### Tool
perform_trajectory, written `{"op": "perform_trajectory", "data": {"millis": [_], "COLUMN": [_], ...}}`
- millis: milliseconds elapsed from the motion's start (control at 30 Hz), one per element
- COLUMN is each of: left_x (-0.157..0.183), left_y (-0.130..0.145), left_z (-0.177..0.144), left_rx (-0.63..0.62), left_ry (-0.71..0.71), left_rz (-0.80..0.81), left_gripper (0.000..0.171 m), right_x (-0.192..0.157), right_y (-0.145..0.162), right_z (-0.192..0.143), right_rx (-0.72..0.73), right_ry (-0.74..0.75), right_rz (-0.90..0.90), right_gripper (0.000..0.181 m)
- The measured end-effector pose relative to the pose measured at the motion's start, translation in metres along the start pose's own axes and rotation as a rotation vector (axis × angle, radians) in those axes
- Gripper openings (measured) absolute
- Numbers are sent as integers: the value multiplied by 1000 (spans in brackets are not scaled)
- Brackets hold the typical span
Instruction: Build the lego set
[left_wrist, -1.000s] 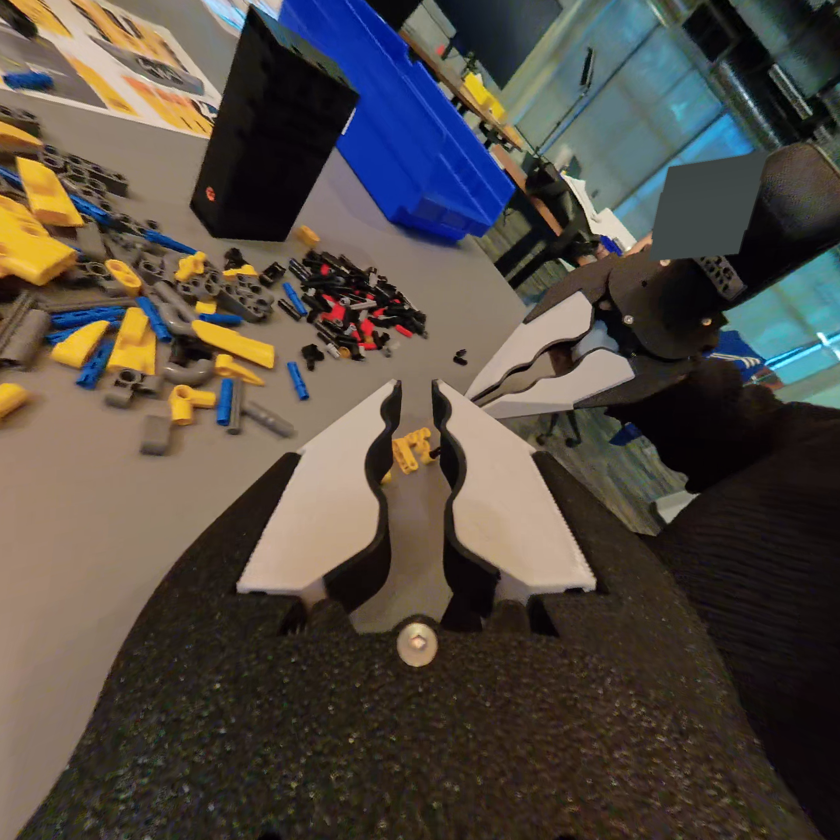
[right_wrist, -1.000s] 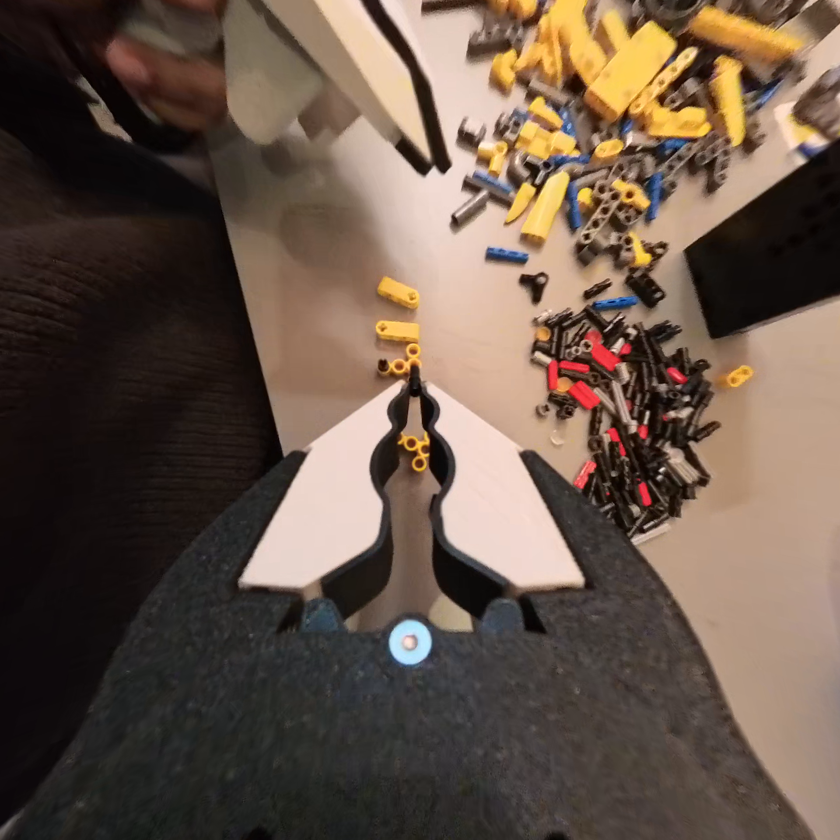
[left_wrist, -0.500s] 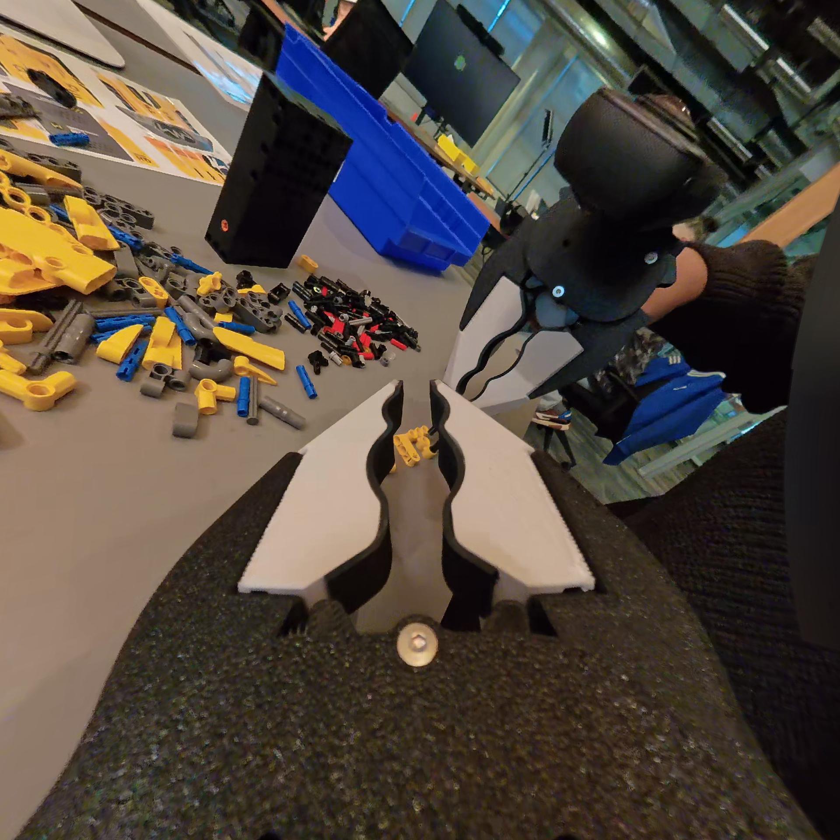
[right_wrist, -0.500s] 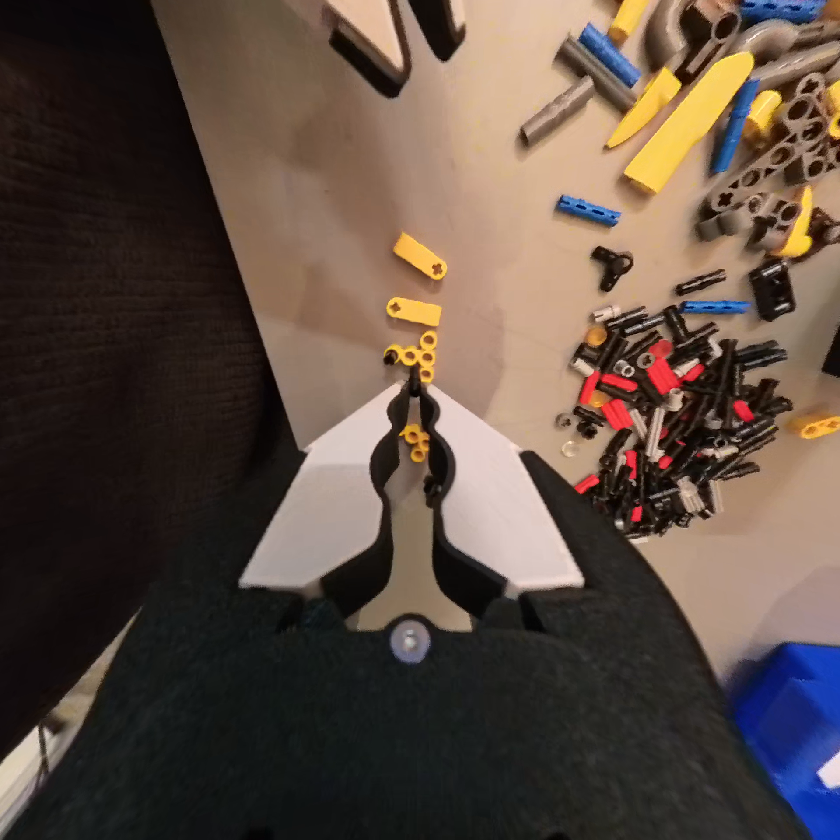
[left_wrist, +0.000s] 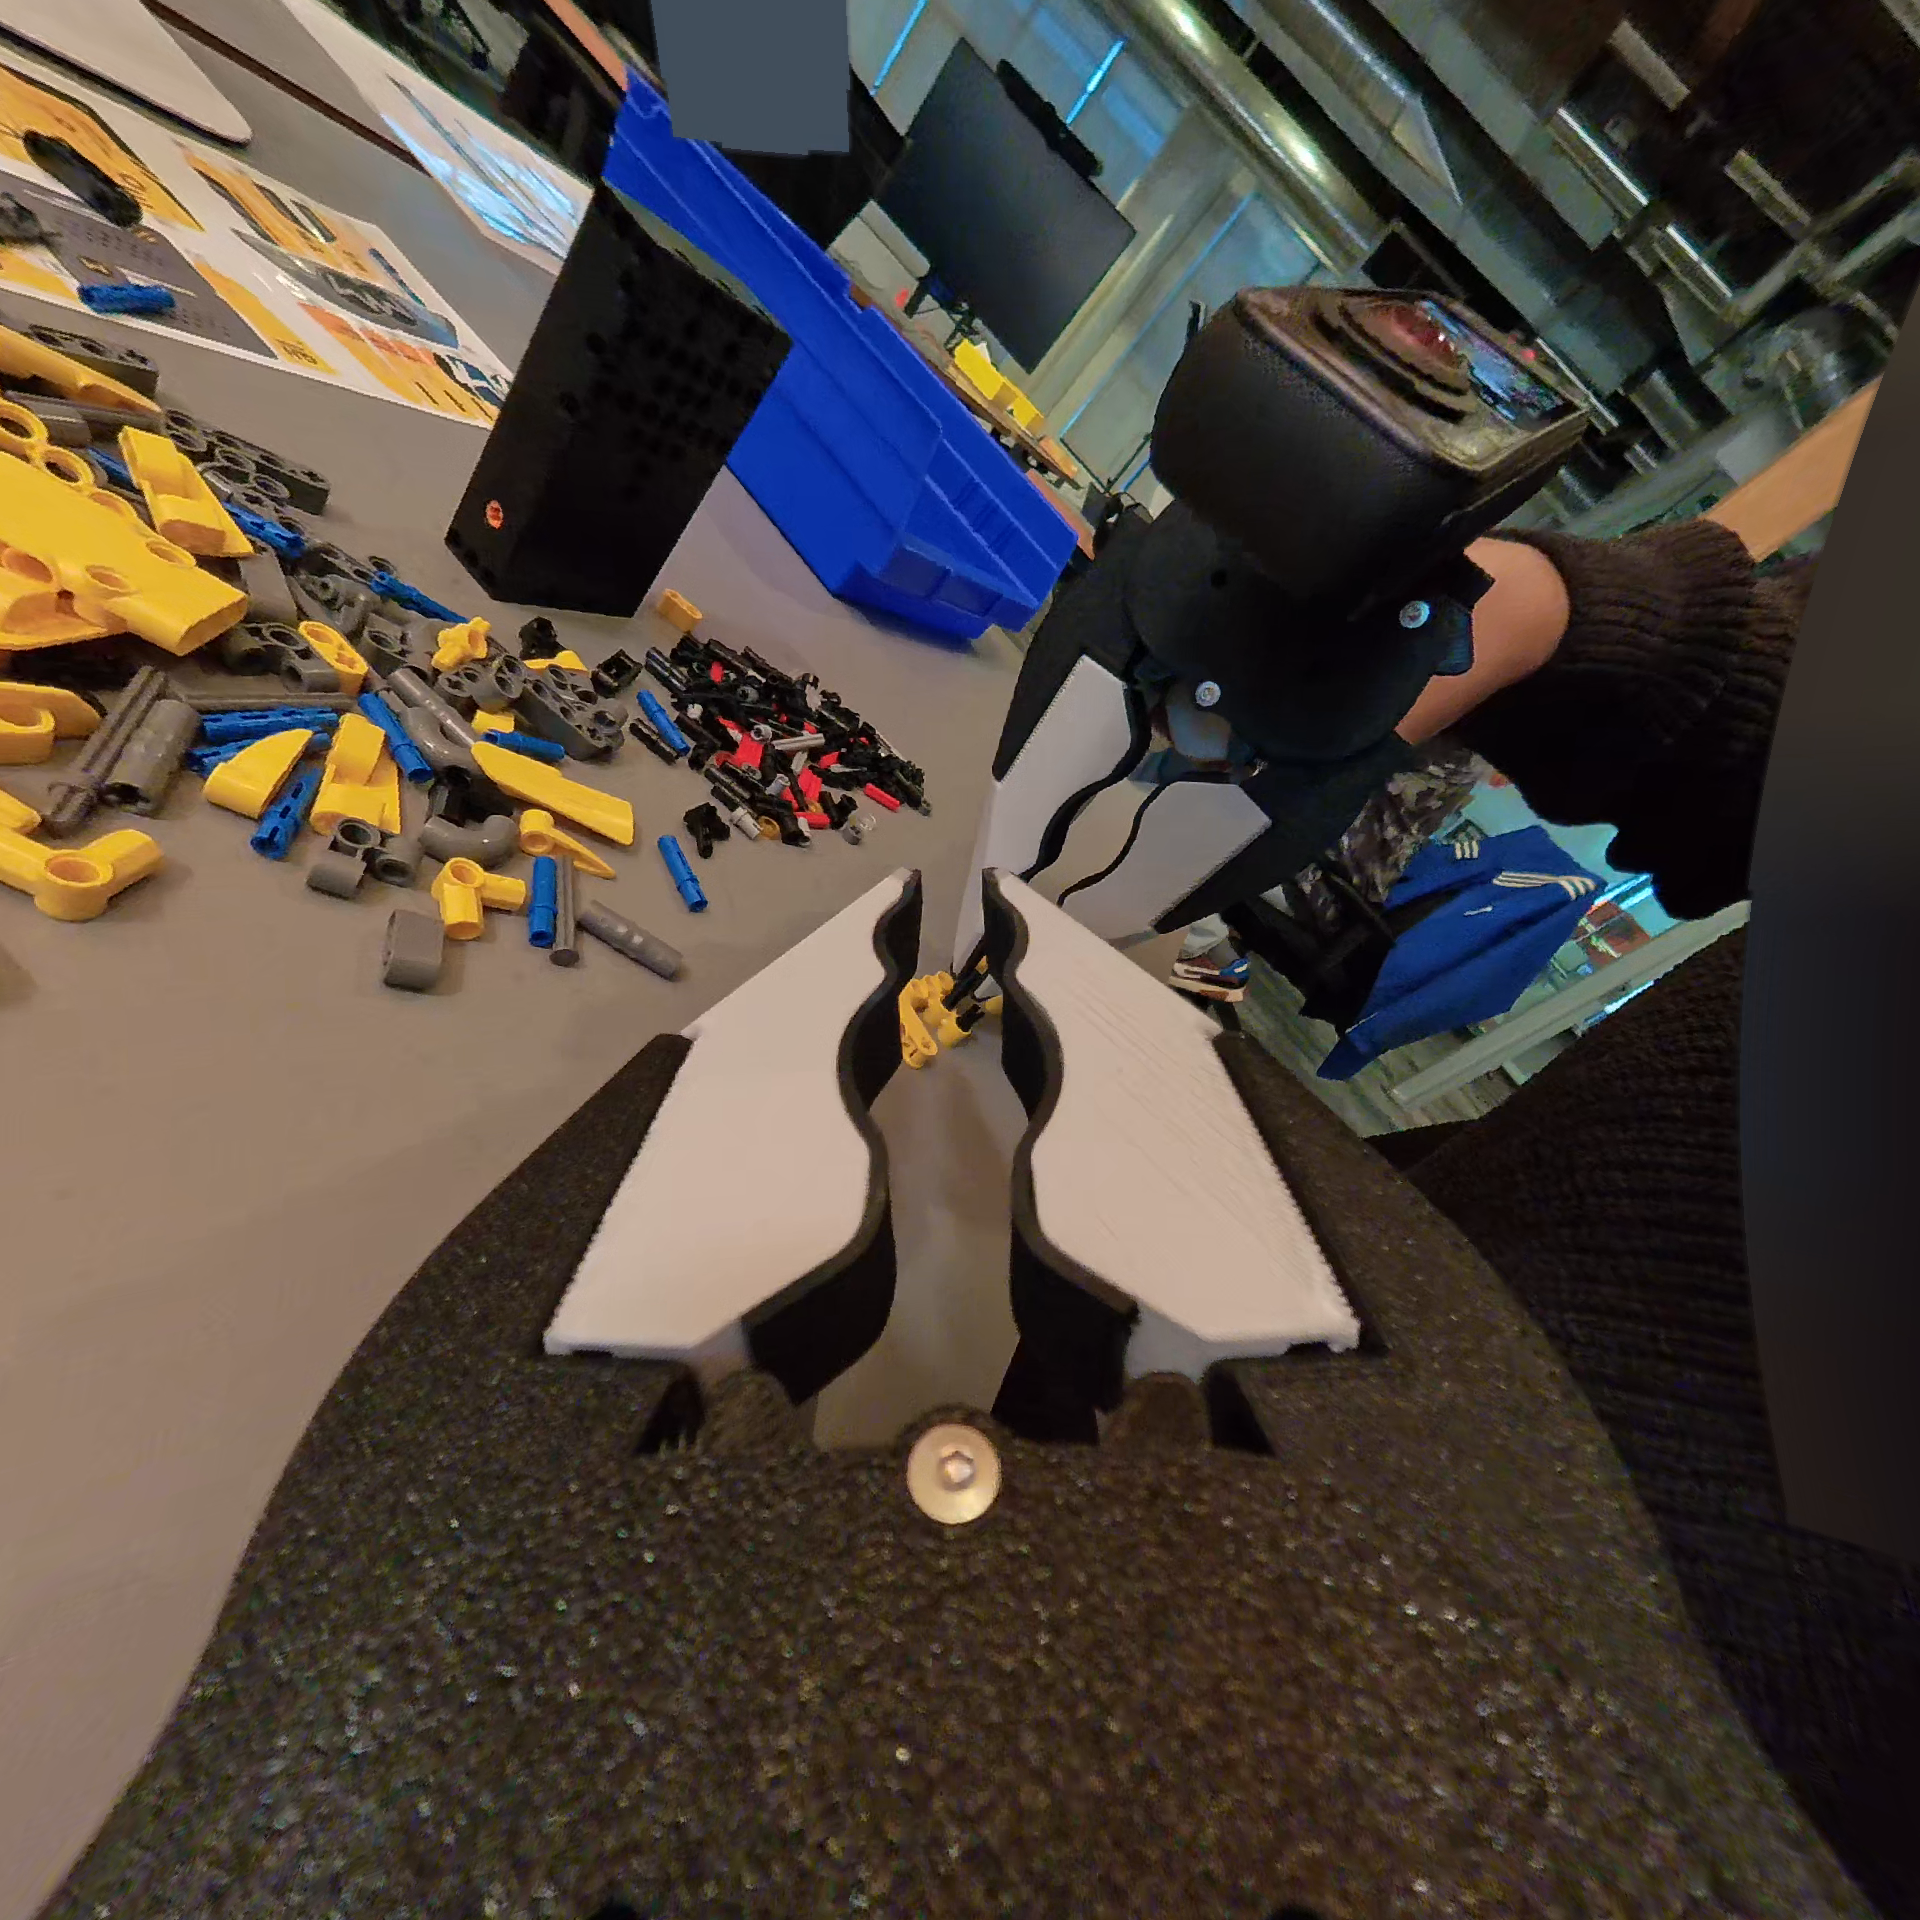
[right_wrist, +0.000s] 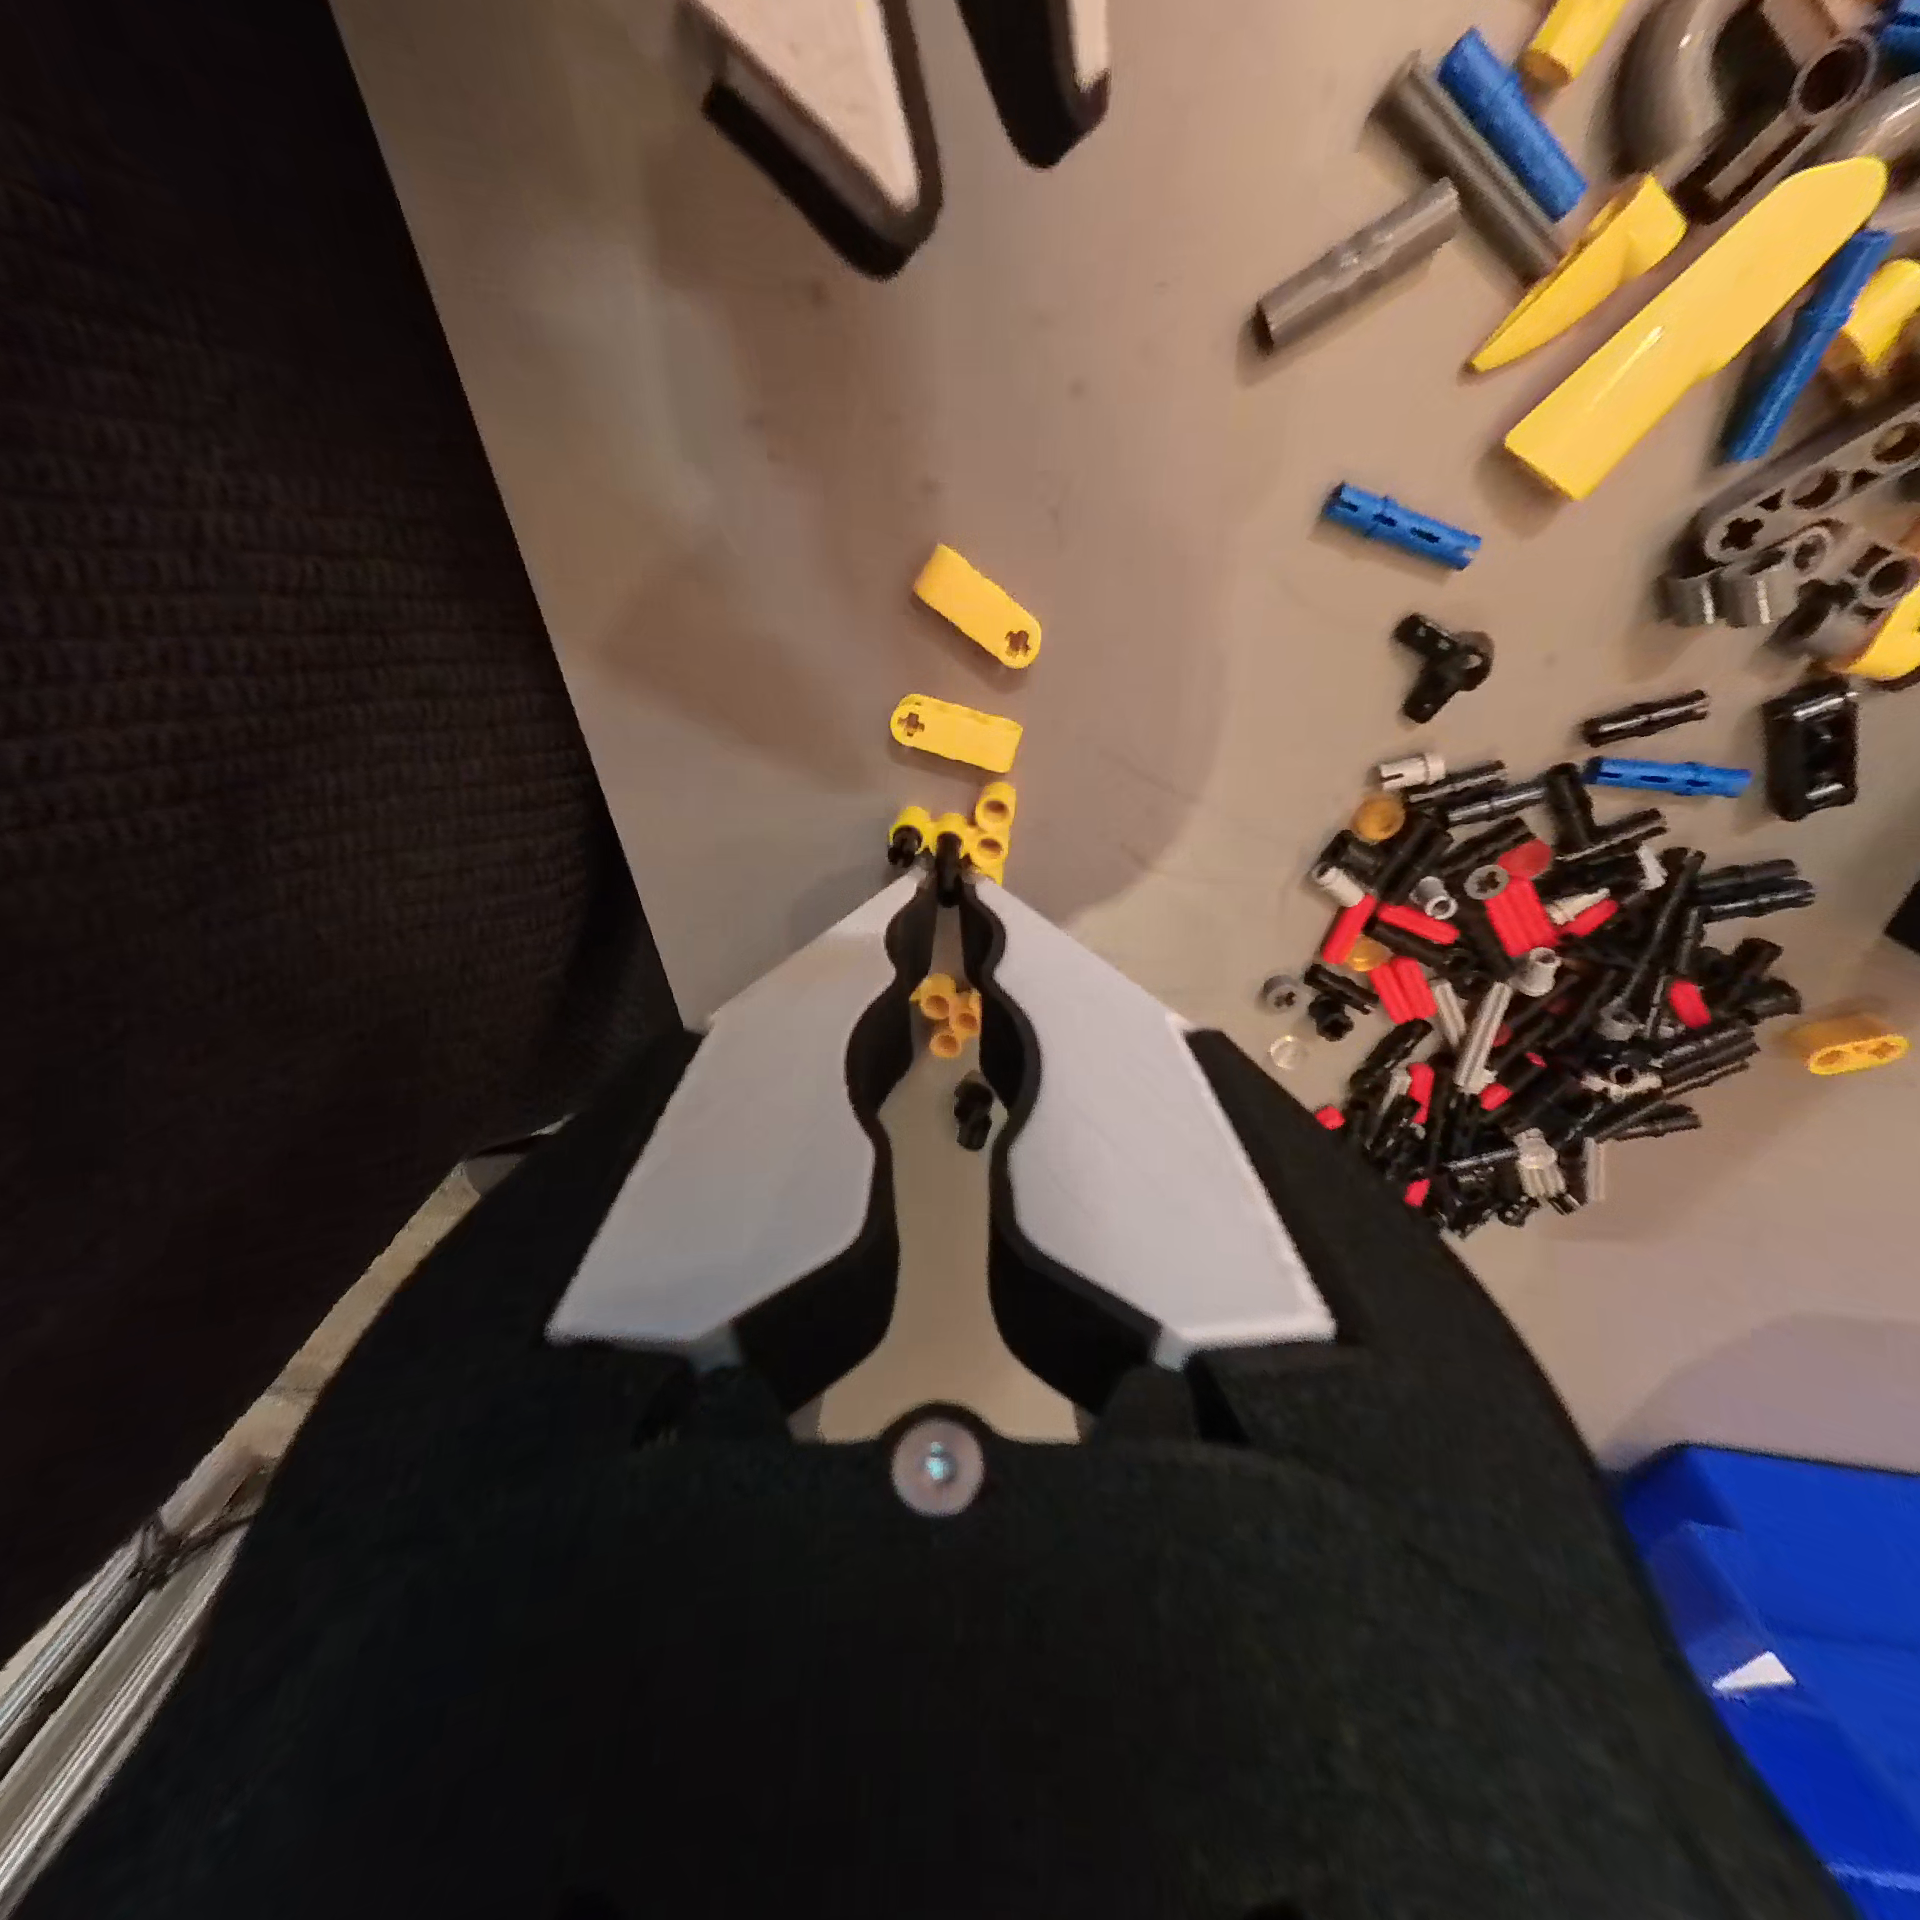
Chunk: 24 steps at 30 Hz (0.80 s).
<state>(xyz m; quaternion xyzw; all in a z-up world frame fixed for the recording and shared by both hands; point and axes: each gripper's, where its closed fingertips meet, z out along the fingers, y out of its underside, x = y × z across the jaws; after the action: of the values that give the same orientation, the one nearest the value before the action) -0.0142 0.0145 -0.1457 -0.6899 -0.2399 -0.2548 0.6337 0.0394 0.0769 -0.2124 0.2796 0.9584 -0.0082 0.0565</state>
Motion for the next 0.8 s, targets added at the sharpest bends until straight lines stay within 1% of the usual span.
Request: {"op": "perform_trajectory", "data": {"millis": [267,500,800], "left_x": [0,0,0], "left_y": [0,-1,0], "left_z": [0,-1,-1], "left_rx": [0,4,3], "left_ry": [4,7,8], "left_rz": [-7,-8,-9], "left_gripper": [11,11,11], "right_x": [7,8,8], "right_y": [12,14,10], "right_z": [0,0,0], "right_rx": [-118,-209,-242], "right_ry": [34,44,27], "right_rz": [28,0,-17], "right_gripper": [4,4,3]}}
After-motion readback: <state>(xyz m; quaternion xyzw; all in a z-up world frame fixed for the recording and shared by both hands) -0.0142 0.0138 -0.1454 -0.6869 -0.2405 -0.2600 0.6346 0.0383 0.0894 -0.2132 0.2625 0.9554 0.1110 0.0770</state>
